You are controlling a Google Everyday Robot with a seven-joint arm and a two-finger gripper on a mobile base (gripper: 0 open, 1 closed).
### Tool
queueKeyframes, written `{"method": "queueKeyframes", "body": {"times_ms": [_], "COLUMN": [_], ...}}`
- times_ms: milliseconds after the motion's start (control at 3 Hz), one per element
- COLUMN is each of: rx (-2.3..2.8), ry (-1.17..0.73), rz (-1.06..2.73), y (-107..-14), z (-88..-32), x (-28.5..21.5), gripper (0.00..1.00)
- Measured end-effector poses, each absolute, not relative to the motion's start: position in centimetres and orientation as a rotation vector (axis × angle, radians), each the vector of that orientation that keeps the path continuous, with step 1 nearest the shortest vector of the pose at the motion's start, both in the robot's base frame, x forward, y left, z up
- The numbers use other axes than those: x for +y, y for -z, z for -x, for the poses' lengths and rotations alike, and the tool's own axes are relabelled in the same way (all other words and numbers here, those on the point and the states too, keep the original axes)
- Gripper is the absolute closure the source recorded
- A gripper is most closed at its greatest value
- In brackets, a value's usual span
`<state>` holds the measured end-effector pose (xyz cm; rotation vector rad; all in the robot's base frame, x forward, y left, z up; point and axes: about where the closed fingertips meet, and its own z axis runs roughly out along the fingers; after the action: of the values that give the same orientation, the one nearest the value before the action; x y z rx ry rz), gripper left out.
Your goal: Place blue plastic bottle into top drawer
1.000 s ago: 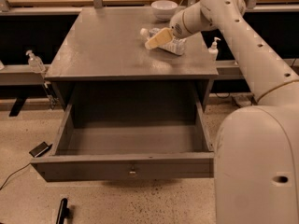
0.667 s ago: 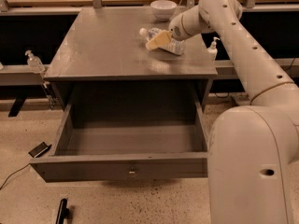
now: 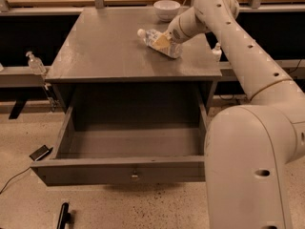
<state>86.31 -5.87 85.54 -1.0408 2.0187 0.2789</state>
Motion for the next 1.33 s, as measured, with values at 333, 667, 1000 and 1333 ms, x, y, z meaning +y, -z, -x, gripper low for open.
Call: {"method": "queueKeyframes", "body": {"times_ms": [333,667,1000,1333], "rx": [1.97,1.832,1.832,1.815], "ry": [-0.25,-0.242,-0.242,-0.245], "rz": [1.123,1.213,1.213,1.256], "y": [-86.6,-89.4,-89.4,-89.0], "z": [-85.2,-83.2,-83.2,-82.6], "x": [-4.6,-3.7,-3.7,-3.4], "gripper": [0.87,1.0,1.0,1.0]}}
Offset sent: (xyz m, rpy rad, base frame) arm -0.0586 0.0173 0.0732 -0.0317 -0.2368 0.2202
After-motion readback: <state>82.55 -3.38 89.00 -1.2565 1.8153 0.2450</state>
